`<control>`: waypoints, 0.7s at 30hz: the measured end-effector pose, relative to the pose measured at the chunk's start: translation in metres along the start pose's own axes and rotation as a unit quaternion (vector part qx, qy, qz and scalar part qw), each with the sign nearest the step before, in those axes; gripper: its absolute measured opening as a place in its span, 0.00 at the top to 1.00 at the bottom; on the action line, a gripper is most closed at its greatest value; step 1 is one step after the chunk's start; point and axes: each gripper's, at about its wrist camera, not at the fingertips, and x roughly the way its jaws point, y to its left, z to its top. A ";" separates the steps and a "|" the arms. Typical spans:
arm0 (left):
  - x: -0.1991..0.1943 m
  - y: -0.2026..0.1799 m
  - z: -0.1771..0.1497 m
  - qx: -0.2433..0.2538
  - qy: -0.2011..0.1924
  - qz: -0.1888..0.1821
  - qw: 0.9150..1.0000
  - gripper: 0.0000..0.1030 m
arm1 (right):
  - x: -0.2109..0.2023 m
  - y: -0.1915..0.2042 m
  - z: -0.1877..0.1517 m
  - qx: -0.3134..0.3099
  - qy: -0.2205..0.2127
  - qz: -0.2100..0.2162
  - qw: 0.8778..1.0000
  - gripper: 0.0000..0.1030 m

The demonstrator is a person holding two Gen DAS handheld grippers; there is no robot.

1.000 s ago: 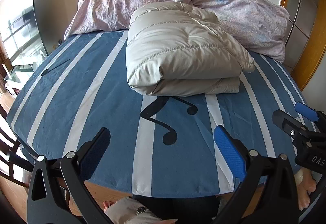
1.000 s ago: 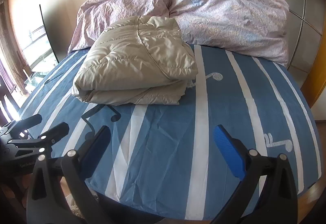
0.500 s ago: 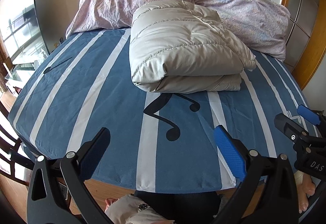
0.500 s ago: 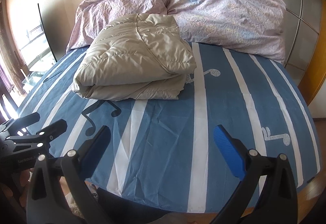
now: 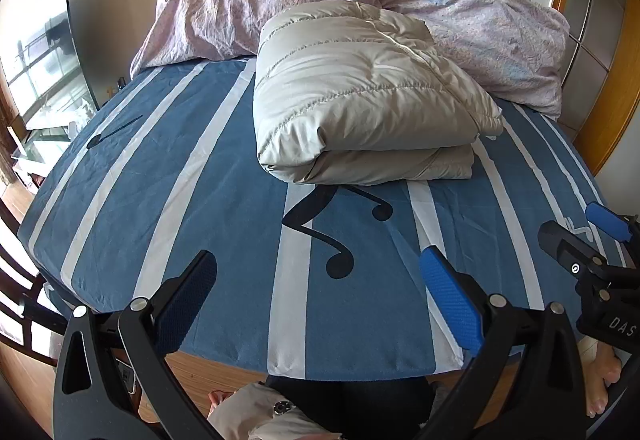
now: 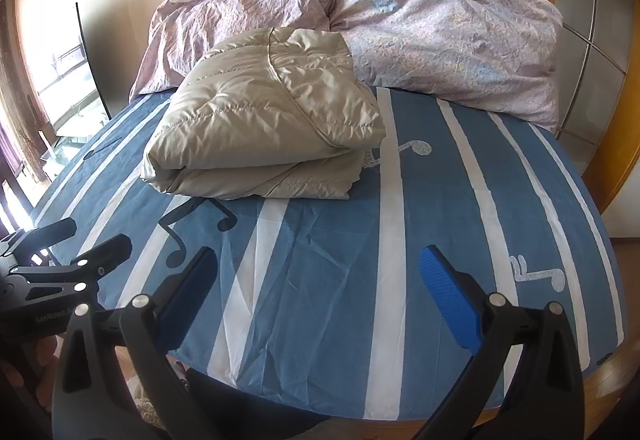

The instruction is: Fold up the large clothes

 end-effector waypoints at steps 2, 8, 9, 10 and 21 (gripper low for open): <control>0.000 0.000 0.000 0.000 0.000 -0.001 1.000 0.01 | 0.000 0.000 0.000 0.000 0.000 0.000 1.000 0.02; 0.000 0.000 0.000 0.000 0.000 0.000 1.000 0.01 | 0.000 -0.001 0.000 -0.001 -0.001 -0.001 1.000 0.02; 0.000 0.000 0.001 -0.001 0.000 0.000 1.000 0.01 | 0.000 0.000 0.000 -0.001 0.000 -0.001 1.000 0.02; 0.000 0.000 0.001 -0.001 0.000 0.000 1.000 0.01 | 0.000 0.000 0.000 -0.001 0.000 -0.001 1.000 0.02; 0.002 0.001 0.003 -0.002 0.003 -0.002 1.000 0.01 | 0.002 -0.004 0.001 -0.001 0.000 -0.002 1.000 0.02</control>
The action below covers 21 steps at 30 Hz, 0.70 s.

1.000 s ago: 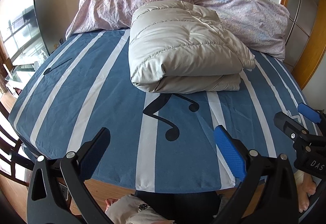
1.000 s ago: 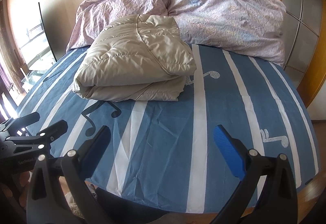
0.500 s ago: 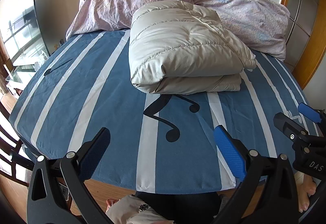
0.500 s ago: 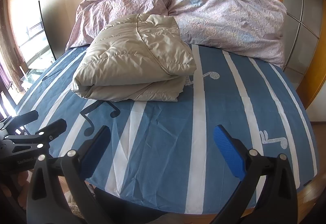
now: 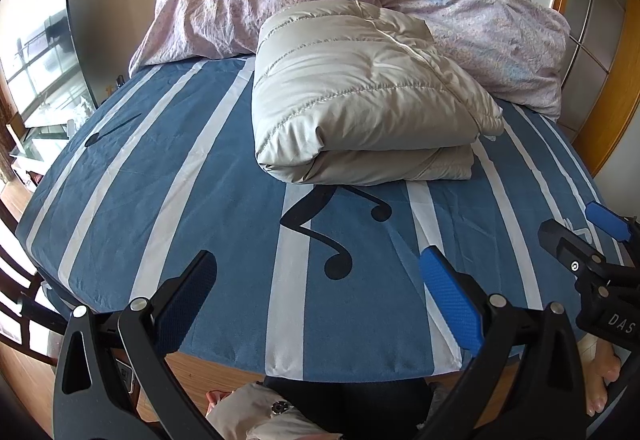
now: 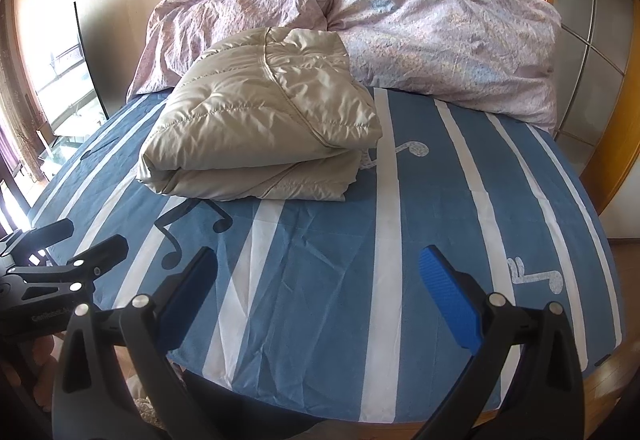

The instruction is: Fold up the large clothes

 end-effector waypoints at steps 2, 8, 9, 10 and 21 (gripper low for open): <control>0.000 0.000 0.000 0.000 0.000 0.000 1.000 0.01 | 0.000 0.000 0.000 0.000 0.000 0.001 1.000 0.02; 0.000 0.000 0.000 0.000 -0.001 0.000 1.000 0.01 | 0.001 0.001 0.000 -0.002 -0.001 0.001 1.000 0.02; 0.000 0.000 0.000 0.000 -0.001 0.000 1.000 0.01 | 0.001 0.001 0.001 -0.003 -0.001 0.001 1.000 0.02; 0.000 0.000 0.000 0.000 -0.001 0.000 1.000 0.01 | 0.001 0.002 0.001 -0.004 -0.001 0.001 1.000 0.02; 0.001 0.001 0.000 -0.001 0.001 0.001 1.000 0.01 | 0.002 0.001 0.001 -0.003 -0.001 0.001 1.000 0.02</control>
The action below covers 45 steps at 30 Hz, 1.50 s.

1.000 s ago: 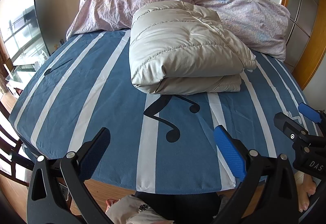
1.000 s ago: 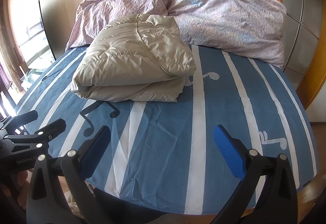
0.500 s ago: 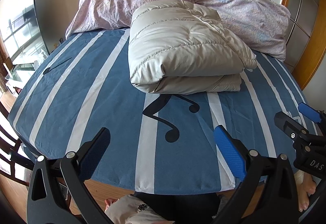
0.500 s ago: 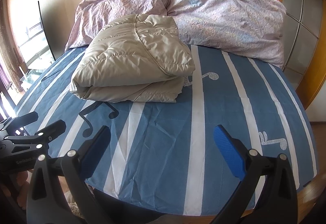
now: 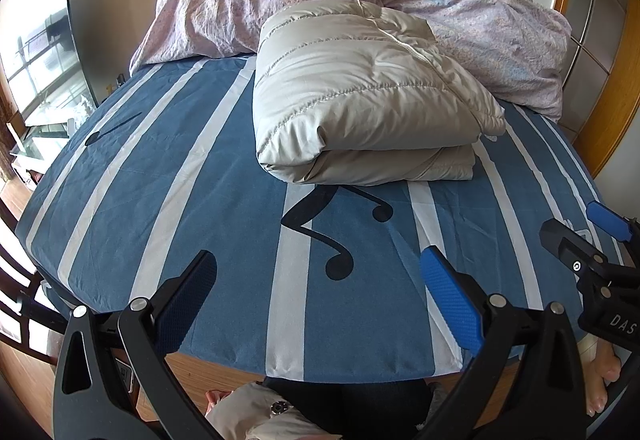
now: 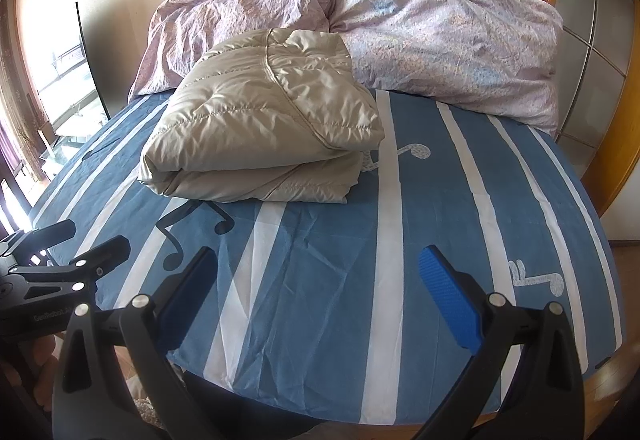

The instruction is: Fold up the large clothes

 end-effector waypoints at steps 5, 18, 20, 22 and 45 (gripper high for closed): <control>0.000 0.000 0.000 -0.002 0.001 0.001 1.000 0.01 | 0.000 0.000 0.000 0.000 0.000 0.000 1.000 0.02; 0.001 0.002 0.000 -0.005 0.001 0.001 1.000 0.01 | 0.001 0.001 0.000 -0.003 -0.001 0.002 1.000 0.02; 0.001 0.004 0.000 -0.006 0.000 0.002 1.000 0.01 | 0.000 0.003 0.001 -0.004 -0.002 0.003 1.000 0.02; 0.001 0.004 -0.001 -0.008 0.001 0.002 1.000 0.01 | 0.000 0.003 0.002 -0.004 -0.003 0.004 1.000 0.02; 0.001 0.006 0.000 -0.010 0.001 0.003 1.000 0.01 | 0.001 0.006 0.003 -0.004 -0.004 0.004 1.000 0.02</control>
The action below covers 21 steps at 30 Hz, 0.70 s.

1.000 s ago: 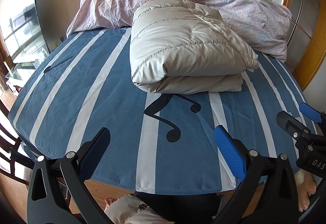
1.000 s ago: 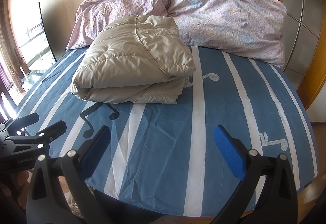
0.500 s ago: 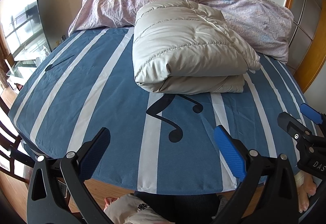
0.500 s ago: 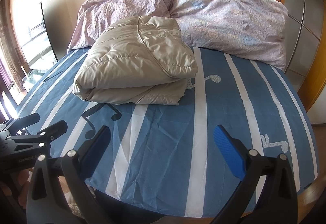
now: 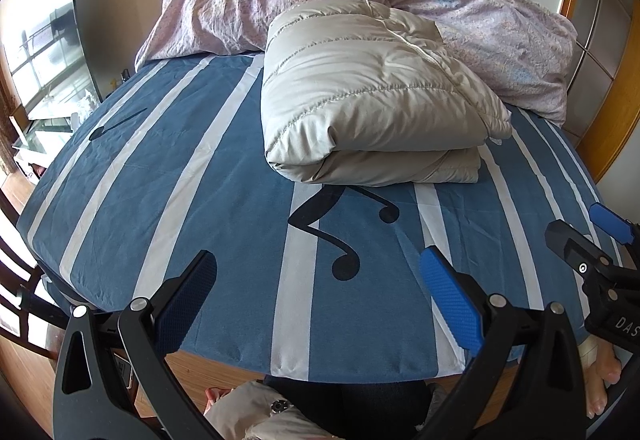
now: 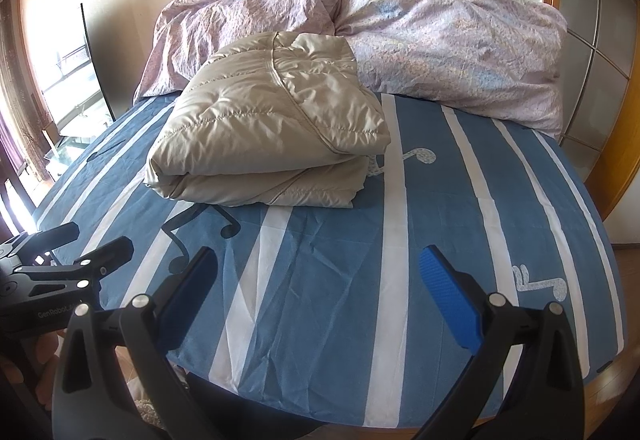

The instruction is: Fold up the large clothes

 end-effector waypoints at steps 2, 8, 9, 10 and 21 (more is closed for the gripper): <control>0.000 0.000 0.000 0.000 0.000 0.000 1.000 0.01 | 0.001 0.002 0.001 -0.001 0.000 0.001 1.000 0.02; -0.001 0.001 0.001 -0.002 -0.002 0.001 1.000 0.01 | 0.000 0.001 0.000 -0.001 0.000 0.001 1.000 0.02; -0.002 0.002 0.001 -0.002 -0.002 0.000 1.000 0.01 | 0.000 0.001 0.000 0.000 -0.001 0.001 1.000 0.02; -0.002 0.002 0.001 -0.002 -0.003 0.000 1.000 0.01 | 0.000 0.001 0.000 0.000 -0.001 0.001 1.000 0.02; -0.005 -0.001 0.002 -0.001 -0.009 0.002 1.000 0.01 | 0.000 0.001 0.001 0.002 -0.002 0.000 1.000 0.02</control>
